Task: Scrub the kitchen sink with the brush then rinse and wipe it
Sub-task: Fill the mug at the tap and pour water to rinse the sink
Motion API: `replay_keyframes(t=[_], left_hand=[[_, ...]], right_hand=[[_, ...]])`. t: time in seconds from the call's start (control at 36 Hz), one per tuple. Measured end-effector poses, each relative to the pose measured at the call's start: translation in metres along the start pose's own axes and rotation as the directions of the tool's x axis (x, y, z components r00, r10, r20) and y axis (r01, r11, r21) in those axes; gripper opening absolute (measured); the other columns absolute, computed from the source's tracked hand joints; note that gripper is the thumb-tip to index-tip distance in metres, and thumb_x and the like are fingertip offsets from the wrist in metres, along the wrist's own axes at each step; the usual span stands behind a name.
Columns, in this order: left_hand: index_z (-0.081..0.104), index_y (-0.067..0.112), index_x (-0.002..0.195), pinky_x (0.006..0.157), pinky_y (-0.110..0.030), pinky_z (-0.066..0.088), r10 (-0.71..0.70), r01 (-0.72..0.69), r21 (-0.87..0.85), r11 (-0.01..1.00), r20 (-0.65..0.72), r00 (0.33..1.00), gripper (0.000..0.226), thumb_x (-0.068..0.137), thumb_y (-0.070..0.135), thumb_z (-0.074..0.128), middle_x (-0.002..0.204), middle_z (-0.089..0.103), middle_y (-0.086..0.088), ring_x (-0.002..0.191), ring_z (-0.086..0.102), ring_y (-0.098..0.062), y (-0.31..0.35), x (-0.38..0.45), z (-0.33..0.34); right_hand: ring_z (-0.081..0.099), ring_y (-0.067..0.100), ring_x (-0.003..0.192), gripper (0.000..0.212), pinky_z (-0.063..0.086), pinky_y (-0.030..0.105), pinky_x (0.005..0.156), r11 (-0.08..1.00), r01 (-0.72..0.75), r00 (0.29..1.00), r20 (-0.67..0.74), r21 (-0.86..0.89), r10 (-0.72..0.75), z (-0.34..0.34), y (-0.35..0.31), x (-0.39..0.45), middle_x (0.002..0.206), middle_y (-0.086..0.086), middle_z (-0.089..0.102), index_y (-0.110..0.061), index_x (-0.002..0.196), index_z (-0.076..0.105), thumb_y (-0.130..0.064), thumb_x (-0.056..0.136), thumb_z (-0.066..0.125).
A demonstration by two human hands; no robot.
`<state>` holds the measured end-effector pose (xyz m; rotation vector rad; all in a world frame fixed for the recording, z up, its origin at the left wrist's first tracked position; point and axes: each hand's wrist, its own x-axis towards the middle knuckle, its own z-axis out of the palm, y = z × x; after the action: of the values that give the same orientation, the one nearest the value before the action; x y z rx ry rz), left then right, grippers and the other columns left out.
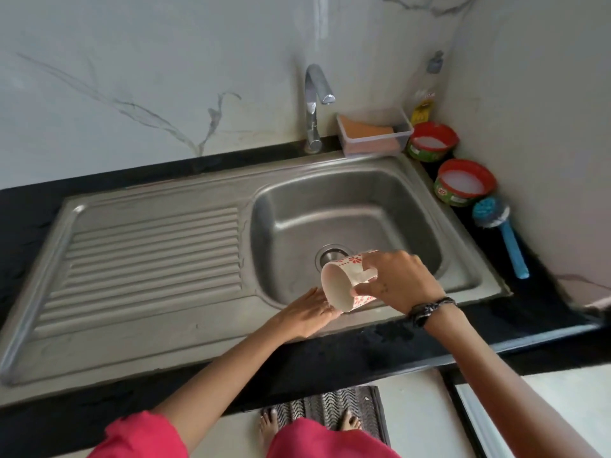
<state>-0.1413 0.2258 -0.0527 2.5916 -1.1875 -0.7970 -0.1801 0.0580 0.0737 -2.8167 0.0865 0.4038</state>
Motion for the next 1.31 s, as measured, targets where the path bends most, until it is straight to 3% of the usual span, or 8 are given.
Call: replay_keyframes(t=[0.08,0.22,0.39,0.72,0.83,0.97,1.17,1.31], left_hand=[[0.015,0.013,0.149,0.117,-0.039,0.009,-0.024,0.028,-0.071,0.997,0.057,0.998,0.047,0.103,0.024,0.021,0.156,0.013,-0.010,0.144,0.012,-0.026,-0.005,0.013,0.001],[0.000,0.023,0.150,0.118,-0.031,-0.004,-0.073,0.104,-0.282,0.954,0.120,0.990,0.056,0.101,0.045,0.016,0.157,-0.005,0.005,0.143,-0.007,-0.005,-0.015,0.011,-0.004],[-0.006,0.021,0.149,0.113,-0.020,-0.009,-0.014,0.052,-0.152,0.987,0.239,0.971,0.060,0.101,0.041,0.025,0.156,-0.009,0.007,0.139,-0.010,0.002,-0.031,-0.014,-0.005],[0.006,0.015,0.150,0.115,-0.023,0.004,-0.028,0.093,-0.254,0.963,0.248,0.968,0.065,0.099,0.045,0.031,0.158,0.005,0.000,0.144,0.007,-0.011,0.019,0.044,0.001],[0.022,0.024,0.147,0.115,-0.041,0.022,-0.037,0.113,-0.337,0.935,0.226,0.973,0.069,0.089,0.061,0.030,0.153,0.027,-0.002,0.139,0.027,-0.020,0.046,0.069,-0.002],[0.031,0.020,0.142,0.110,-0.047,0.029,-0.042,0.155,-0.453,0.878,0.249,0.968,0.053,0.097,0.048,0.027,0.143,0.039,-0.016,0.123,0.043,-0.029,0.072,0.096,-0.005],[0.004,0.015,0.150,0.115,-0.032,0.009,0.006,0.198,-0.567,0.800,0.336,0.942,0.064,0.099,0.041,0.034,0.157,0.003,0.000,0.145,0.005,-0.017,0.066,0.105,-0.009],[-0.004,0.013,0.149,0.116,-0.032,0.003,-0.014,0.192,-0.462,0.866,0.362,0.932,0.079,0.095,0.050,0.040,0.157,-0.007,-0.004,0.145,-0.001,-0.017,0.060,0.110,-0.003]], right_hand=[[0.058,0.019,0.112,0.048,0.039,0.029,0.094,0.988,-0.087,0.996,-0.012,0.128,0.089,-0.004,0.016,-0.005,0.122,-0.002,0.063,-0.025,0.123,0.059,-0.042,0.079,0.068],[0.056,0.021,0.115,0.053,0.037,0.030,0.096,0.974,-0.161,0.986,-0.003,0.162,0.164,-0.006,0.037,-0.011,0.123,0.000,0.063,-0.025,0.125,0.057,-0.044,0.077,0.069],[0.059,0.019,0.111,0.047,0.041,0.029,0.093,0.990,-0.139,0.990,0.003,0.037,0.139,-0.011,0.044,-0.017,0.122,-0.004,0.062,-0.024,0.123,0.057,-0.038,0.080,0.067],[0.059,0.020,0.108,0.040,0.045,0.028,0.084,0.984,-0.177,0.983,-0.051,-0.019,0.175,-0.008,0.052,-0.018,0.120,-0.003,0.061,-0.025,0.119,0.058,-0.036,0.082,0.066],[0.058,0.019,0.110,0.041,0.044,0.028,0.088,0.977,-0.214,0.975,-0.064,-0.005,0.213,-0.014,0.062,-0.020,0.123,-0.003,0.060,-0.024,0.120,0.058,-0.038,0.082,0.064],[0.057,0.021,0.113,0.045,0.045,0.032,0.093,0.952,-0.288,0.954,-0.059,0.104,0.295,-0.025,0.080,-0.023,0.124,-0.001,0.061,-0.024,0.123,0.058,-0.038,0.081,0.066],[0.057,0.018,0.111,0.046,0.044,0.029,0.091,0.950,-0.293,0.947,-0.103,0.107,0.304,-0.030,0.097,-0.030,0.125,-0.003,0.060,-0.023,0.125,0.056,-0.035,0.082,0.066],[0.059,0.018,0.109,0.045,0.046,0.029,0.091,0.946,-0.319,0.940,-0.106,0.063,0.324,-0.028,0.108,-0.032,0.123,-0.002,0.061,-0.023,0.123,0.056,-0.033,0.081,0.067]])
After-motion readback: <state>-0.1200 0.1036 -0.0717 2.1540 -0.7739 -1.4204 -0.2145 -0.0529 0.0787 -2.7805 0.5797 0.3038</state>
